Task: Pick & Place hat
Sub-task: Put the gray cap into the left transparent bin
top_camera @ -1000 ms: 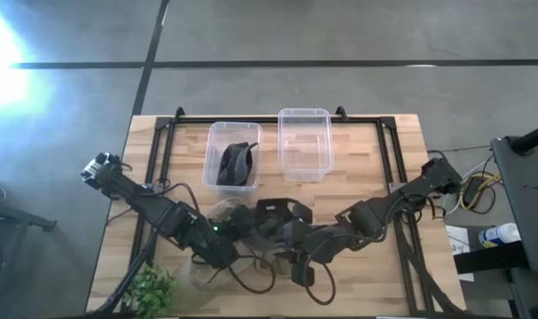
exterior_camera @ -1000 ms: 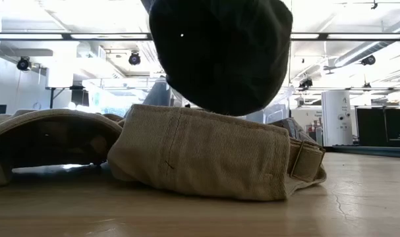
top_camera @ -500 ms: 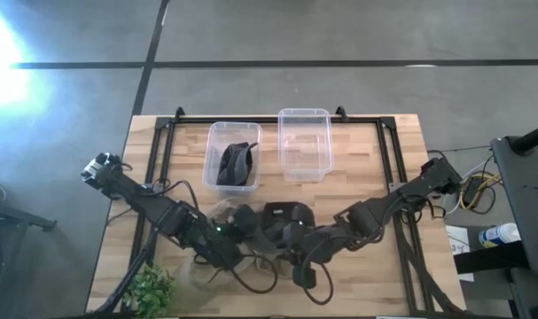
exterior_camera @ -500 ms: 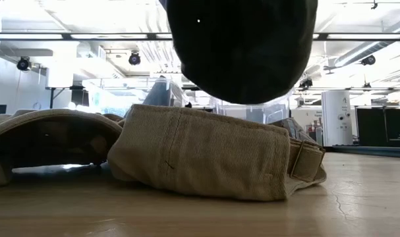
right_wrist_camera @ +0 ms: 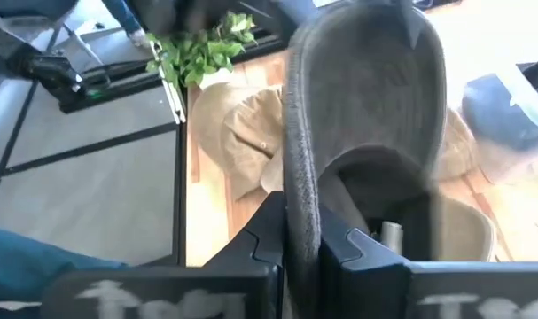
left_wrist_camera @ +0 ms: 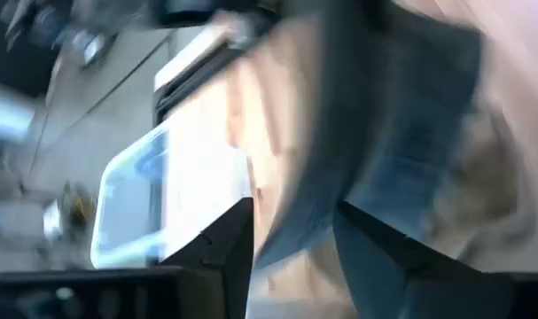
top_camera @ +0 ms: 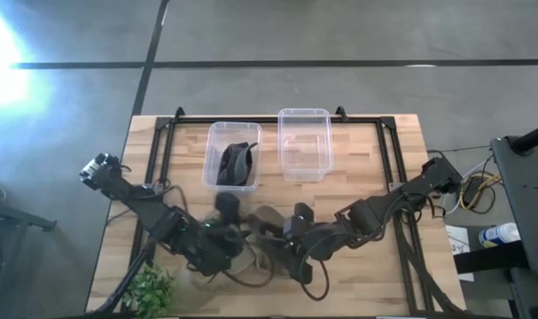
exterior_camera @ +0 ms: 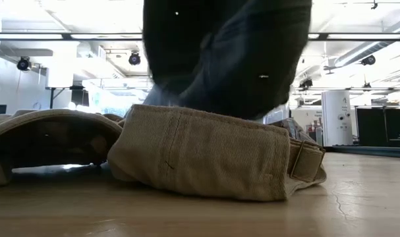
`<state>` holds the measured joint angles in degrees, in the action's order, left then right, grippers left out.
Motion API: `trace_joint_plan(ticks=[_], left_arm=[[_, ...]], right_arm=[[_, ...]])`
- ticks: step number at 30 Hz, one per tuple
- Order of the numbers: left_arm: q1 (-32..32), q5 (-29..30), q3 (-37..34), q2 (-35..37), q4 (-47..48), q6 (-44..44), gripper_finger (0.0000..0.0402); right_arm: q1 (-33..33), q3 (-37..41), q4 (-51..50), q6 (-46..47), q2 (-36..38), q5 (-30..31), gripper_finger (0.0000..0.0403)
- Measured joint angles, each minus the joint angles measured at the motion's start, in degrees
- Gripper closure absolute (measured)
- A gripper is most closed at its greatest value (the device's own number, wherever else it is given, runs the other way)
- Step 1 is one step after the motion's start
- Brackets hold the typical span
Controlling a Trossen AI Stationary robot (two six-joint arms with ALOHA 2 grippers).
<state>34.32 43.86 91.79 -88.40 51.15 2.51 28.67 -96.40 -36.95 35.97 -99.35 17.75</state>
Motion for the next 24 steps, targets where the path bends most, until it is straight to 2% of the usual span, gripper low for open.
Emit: trace_joint_plan(ticks=[6,10,13,20,24], left_arm=[[1.5,8.2,1.7,2.7,10.4,-25.4,0.0221],[1.9,8.4,1.8,5.7,17.5,-48.3,0.0218],[2.6,7.3,1.6,7.8,20.6,-62.6,0.0218],[7.3,7.7,1.0,11.3,26.5,-70.2,0.0218],[10.5,6.2,0.8,11.6,30.0,-72.2,0.0218]], right_arm=[[0.0,0.2,-0.6,-0.6,-0.3,0.9,0.0389],[0.0,0.2,1.1,-0.2,-0.2,9.2,0.0389],[-0.2,0.2,7.1,0.0,-0.1,15.8,0.0389],[-4.2,0.2,22.4,3.5,-0.1,27.1,0.0389],[-9.2,0.1,25.8,4.2,-0.2,29.4,0.0389]])
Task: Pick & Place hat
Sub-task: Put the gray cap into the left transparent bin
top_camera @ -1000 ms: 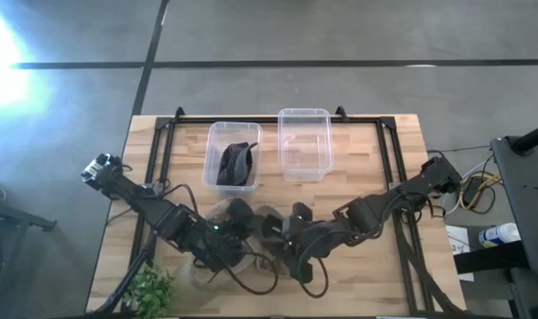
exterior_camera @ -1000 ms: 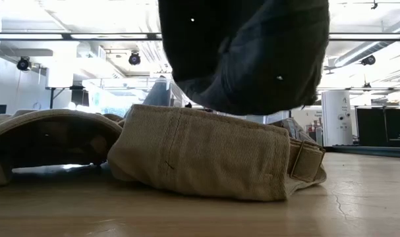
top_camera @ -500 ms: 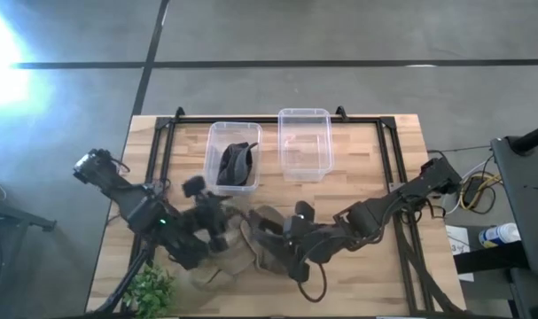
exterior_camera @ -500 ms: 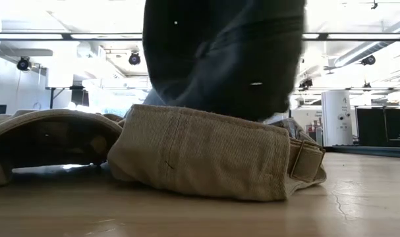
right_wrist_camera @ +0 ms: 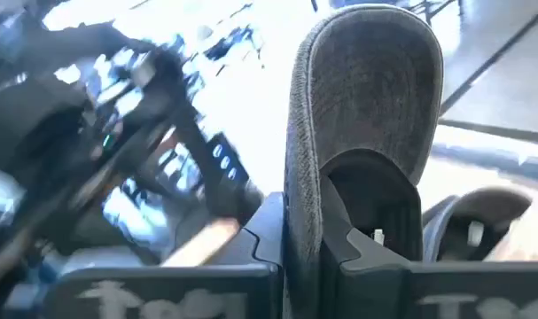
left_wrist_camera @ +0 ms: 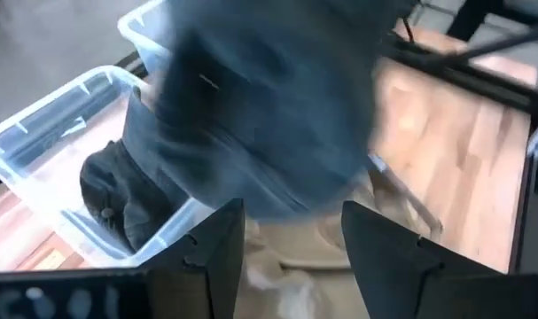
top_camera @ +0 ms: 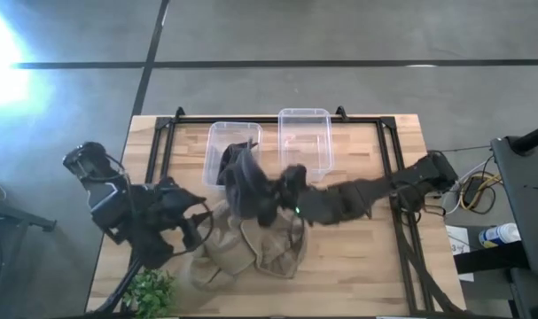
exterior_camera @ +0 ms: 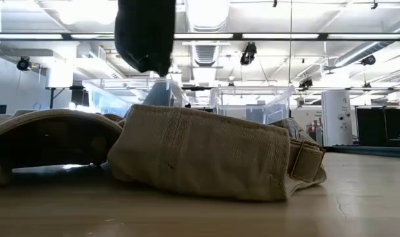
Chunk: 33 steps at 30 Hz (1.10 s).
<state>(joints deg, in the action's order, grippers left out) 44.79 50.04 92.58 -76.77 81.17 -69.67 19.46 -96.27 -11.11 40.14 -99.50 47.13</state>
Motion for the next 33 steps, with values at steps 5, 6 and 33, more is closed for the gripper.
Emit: trace_joint_plan(ticks=[5,6,33], left_arm=[[6.0,0.0,0.0,-0.1,1.0,0.5,0.0218],[7.0,0.0,0.0,-0.2,1.0,0.4,0.0218],[12.8,0.2,-7.4,-0.4,6.3,-13.6,0.0218]], right_arm=[[-7.1,0.0,7.2,-0.1,0.0,0.0,0.039],[-8.6,0.0,8.7,-0.1,0.0,-0.2,0.039],[-22.5,0.1,10.0,25.0,-23.9,-18.7,0.039]])
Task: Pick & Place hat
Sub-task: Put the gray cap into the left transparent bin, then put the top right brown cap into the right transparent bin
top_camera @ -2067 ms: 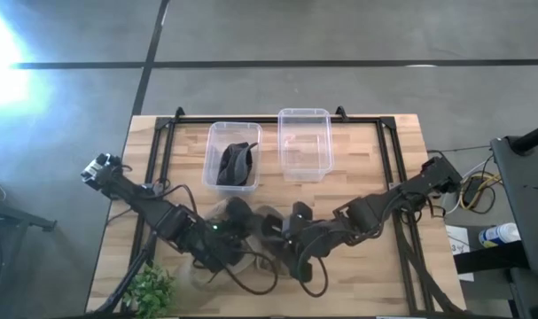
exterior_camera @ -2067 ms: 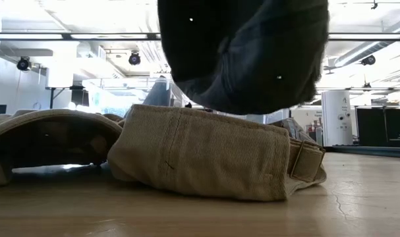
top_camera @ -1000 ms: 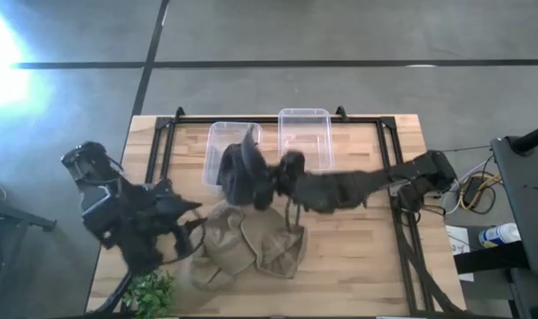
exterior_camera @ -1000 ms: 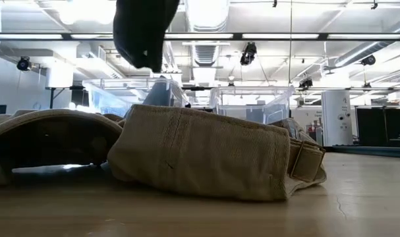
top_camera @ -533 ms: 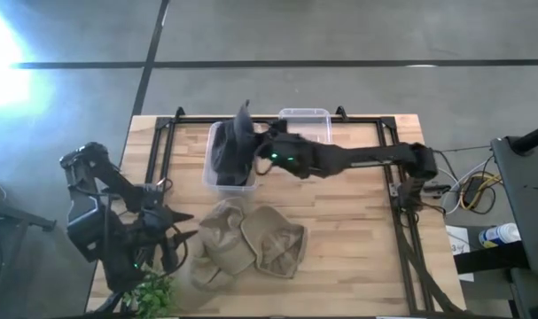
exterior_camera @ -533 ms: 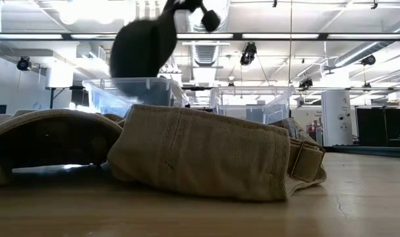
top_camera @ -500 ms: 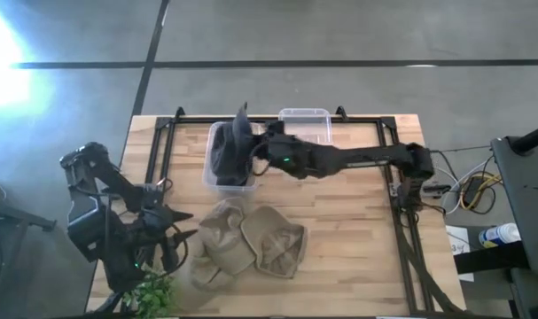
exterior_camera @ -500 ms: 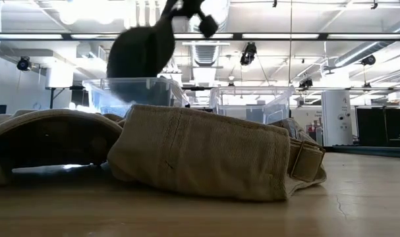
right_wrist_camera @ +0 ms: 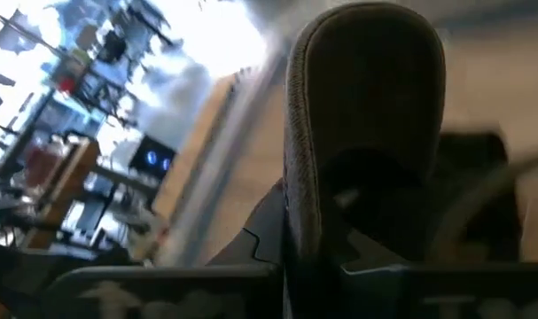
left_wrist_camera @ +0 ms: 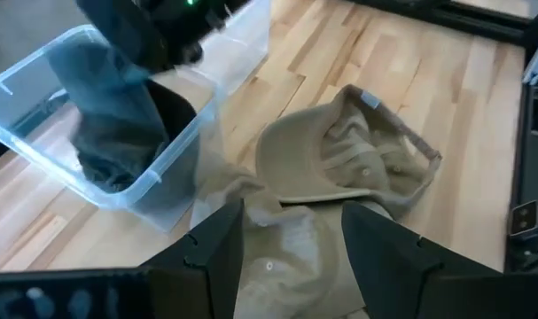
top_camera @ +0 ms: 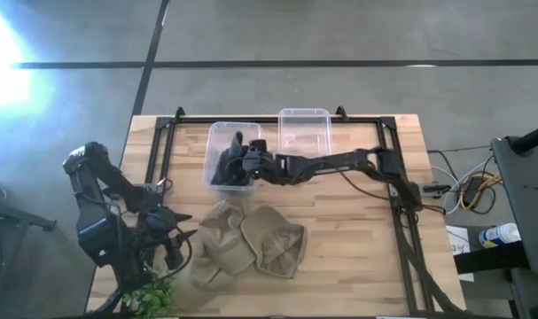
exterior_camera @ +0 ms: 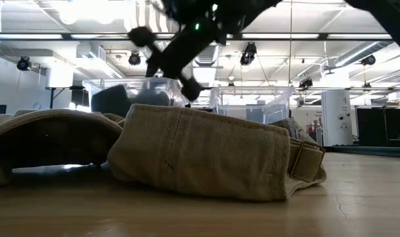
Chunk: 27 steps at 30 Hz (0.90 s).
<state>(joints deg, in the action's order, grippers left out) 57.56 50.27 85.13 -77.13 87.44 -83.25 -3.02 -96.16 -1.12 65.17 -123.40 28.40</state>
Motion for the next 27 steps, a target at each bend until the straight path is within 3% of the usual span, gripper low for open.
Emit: trace_joint_plan(ticks=[5,14,24,27], left_arm=[[0.1,-1.9,-1.5,0.2,0.0,-1.5,0.0218],[0.6,-2.2,-1.7,0.3,0.0,-2.0,0.0218],[1.0,-7.5,-3.0,0.1,-1.7,2.8,0.0218],[1.0,-9.1,-5.3,0.1,-5.3,5.2,0.0218]], right_arm=[[0.1,-1.8,0.5,1.9,-2.3,-5.0,0.0371],[0.2,-3.9,-1.9,-8.0,0.5,-6.2,0.0285],[2.7,-4.0,-22.2,-22.2,12.4,-8.5,0.0222],[4.8,-4.1,-33.7,-21.3,16.2,-13.7,0.0219]])
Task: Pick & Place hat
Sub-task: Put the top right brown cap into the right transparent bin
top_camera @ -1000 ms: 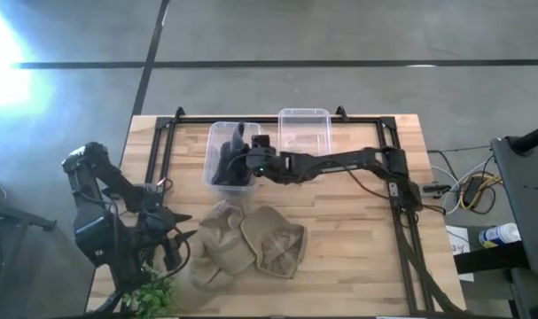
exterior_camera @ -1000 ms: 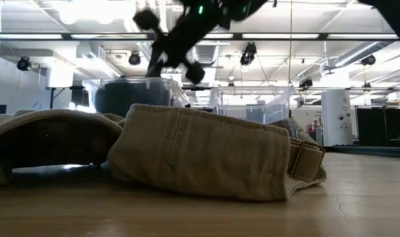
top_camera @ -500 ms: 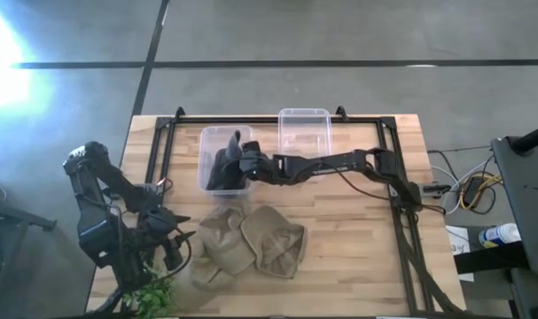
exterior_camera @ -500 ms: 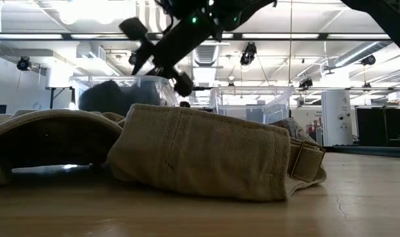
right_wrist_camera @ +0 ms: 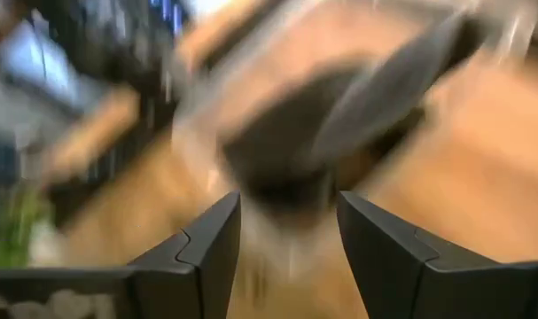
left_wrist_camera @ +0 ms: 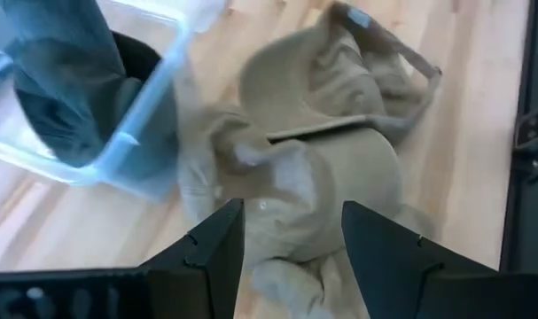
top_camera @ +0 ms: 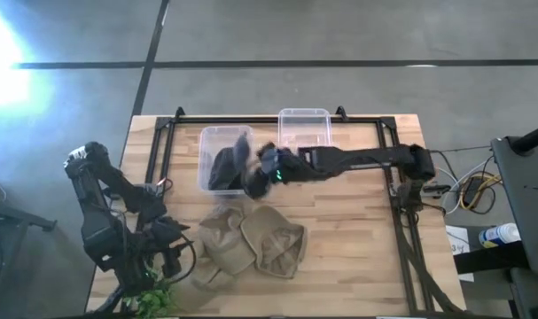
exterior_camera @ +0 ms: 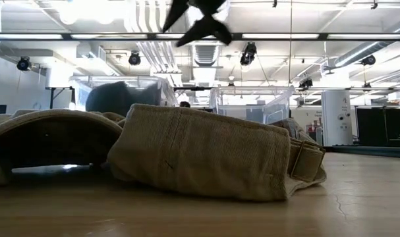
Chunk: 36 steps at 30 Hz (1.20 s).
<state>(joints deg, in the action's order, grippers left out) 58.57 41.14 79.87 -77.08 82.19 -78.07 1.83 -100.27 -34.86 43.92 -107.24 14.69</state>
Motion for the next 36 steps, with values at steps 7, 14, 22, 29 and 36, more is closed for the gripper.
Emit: trace_joint_plan(ticks=[7,14,22,29,36], left_arm=[[-0.6,-2.5,-7.8,0.1,-15.5,6.6,0.0218],[-1.4,-7.3,-17.5,0.2,-27.0,10.0,0.0218],[-1.4,-10.3,-24.2,0.2,-30.8,13.6,0.0218],[-1.4,-10.2,-27.4,0.1,-32.4,12.8,0.0218],[-1.4,-8.8,-28.7,0.1,-33.7,11.5,0.0218]], right_arm=[[9.8,0.4,-27.7,13.6,2.5,-5.8,0.0218],[20.2,3.0,-19.3,22.2,-1.9,-1.0,0.0218],[20.8,2.2,3.7,15.9,-13.5,0.8,0.0227],[21.2,-3.1,-0.9,9.9,-20.1,6.1,0.0264],[21.3,-9.4,-2.8,7.9,-24.7,7.7,0.0273]])
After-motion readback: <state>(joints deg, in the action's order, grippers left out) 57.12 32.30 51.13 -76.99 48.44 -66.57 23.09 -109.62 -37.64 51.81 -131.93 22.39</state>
